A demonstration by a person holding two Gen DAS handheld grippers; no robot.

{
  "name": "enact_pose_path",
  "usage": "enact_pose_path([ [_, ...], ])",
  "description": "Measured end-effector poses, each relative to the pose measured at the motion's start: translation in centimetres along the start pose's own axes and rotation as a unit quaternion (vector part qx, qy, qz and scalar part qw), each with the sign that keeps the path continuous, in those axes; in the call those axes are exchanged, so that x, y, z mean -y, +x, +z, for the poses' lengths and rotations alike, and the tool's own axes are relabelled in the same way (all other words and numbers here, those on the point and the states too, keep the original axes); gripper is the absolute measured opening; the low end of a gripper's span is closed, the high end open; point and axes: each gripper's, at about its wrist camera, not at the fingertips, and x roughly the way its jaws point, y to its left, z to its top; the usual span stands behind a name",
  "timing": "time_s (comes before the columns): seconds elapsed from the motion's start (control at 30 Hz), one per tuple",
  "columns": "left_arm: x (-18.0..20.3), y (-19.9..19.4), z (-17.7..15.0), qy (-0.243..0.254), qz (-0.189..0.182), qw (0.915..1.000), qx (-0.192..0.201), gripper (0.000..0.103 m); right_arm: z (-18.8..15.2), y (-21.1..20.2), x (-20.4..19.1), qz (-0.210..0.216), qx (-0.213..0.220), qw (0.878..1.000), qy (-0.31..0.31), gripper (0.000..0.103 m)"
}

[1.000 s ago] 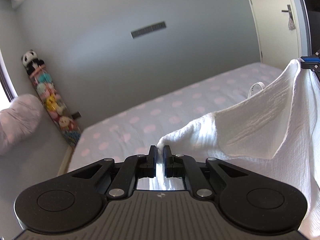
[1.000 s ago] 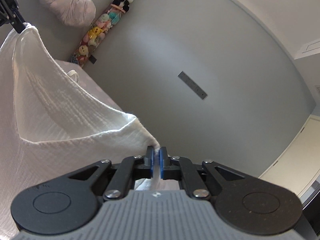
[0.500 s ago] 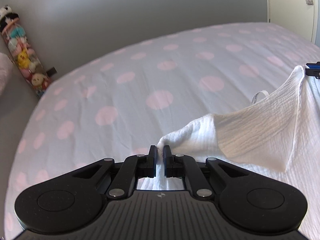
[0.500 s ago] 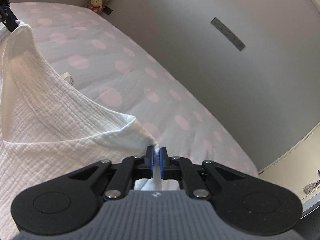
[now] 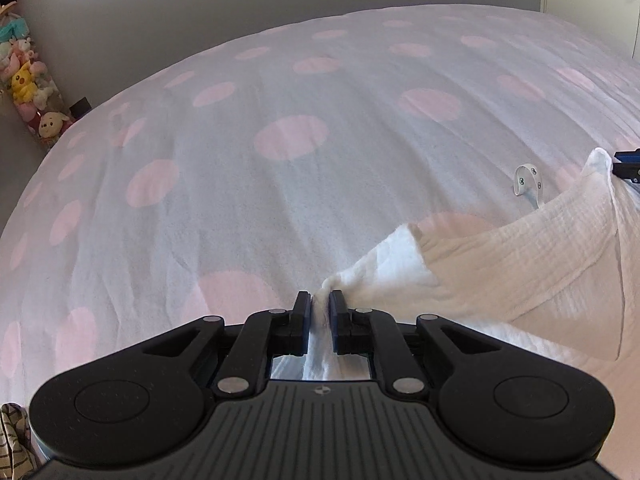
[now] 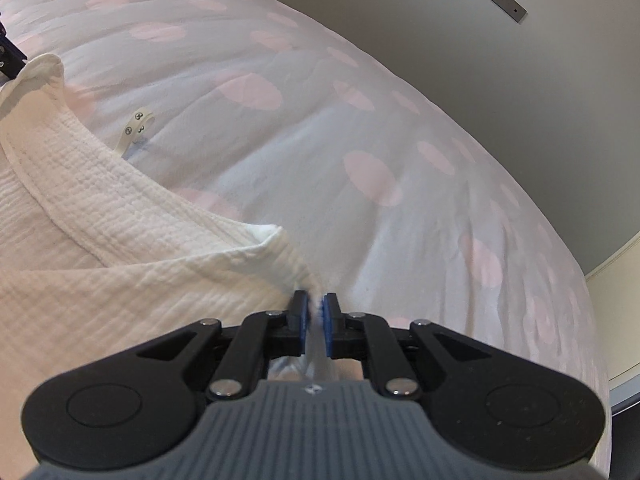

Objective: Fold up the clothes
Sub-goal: 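Lower the shirt flat onto the bed and open both grippers, then withdraw both open grippers above the flattened white shirt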

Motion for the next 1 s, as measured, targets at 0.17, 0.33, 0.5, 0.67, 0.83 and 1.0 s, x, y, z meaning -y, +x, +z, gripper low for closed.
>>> enact_pose_path([
  [0.17,-1.8,-3.8,-0.5,-0.029,-0.007,0.9994,0.015,0.045,-0.3,-3.6,2.8,0.015,0.001,0.998,0.063,0.035],
  [0.33,-3.2,-9.5,-3.0,-0.05,0.007,0.9987,0.007,0.046,-3.1,-9.8,5.9,0.038,-0.006,0.989,0.142,0.036],
  [0.5,-2.2,-16.2,-7.9,-0.061,0.007,0.998,-0.015,0.047,-9.7,-17.1,7.0,0.07,-0.033,0.973,0.216,0.036],
  [0.67,0.3,-21.9,-13.2,-0.086,-0.009,0.9961,-0.017,0.048,-17.1,-24.3,5.5,0.09,-0.07,0.963,0.244,0.04],
  [0.83,3.0,-25.4,-17.8,-0.1,0.004,0.995,0.004,0.049,-24.1,-30.1,4.2,0.084,-0.088,0.953,0.277,0.046],
  [1.0,5.3,-26.4,-21.1,-0.084,0.029,0.996,0.009,0.049,-29.3,-32.7,3.3,0.063,-0.101,0.943,0.309,0.059],
])
